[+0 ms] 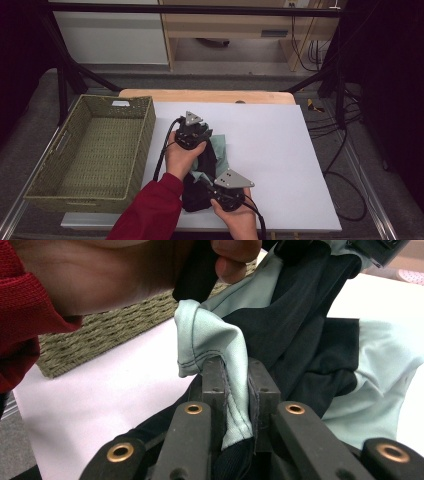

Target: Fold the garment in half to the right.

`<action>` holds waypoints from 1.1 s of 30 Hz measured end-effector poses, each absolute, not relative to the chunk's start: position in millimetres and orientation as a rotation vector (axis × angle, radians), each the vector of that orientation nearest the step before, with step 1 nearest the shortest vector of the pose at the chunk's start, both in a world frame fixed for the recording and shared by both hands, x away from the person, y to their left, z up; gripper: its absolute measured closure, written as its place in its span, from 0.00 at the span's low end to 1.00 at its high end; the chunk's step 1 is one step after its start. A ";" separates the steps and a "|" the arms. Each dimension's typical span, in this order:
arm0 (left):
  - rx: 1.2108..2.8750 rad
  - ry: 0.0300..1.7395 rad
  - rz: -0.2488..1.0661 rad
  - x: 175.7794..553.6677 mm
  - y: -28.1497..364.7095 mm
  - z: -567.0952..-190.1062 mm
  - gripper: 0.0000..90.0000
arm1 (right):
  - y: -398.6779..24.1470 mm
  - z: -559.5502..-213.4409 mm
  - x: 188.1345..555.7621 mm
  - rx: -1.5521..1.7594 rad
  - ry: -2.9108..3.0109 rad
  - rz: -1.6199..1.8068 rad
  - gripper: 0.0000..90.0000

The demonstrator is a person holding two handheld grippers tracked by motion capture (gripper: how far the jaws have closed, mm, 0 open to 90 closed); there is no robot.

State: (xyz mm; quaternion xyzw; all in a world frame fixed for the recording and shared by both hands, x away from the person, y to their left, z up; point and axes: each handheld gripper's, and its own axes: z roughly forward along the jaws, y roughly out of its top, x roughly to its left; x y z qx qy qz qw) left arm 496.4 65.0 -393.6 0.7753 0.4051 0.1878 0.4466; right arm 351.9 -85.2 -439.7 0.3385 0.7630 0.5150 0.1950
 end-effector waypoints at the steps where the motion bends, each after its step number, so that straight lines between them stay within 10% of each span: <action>1: 1.921 1.002 0.465 496.4 65.6 -394.5 0.80 | -85.0 -440.2 352.2 0.951 2.140 1.444 0.91; 12: 1.882 1.000 0.430 494.8 71.8 -394.8 0.78 | -85.6 -441.8 353.1 0.955 2.142 1.438 0.91; 33: 1.773 0.979 0.518 449.3 113.0 -355.7 0.40 | -102.4 -447.0 356.8 1.026 2.105 1.435 0.91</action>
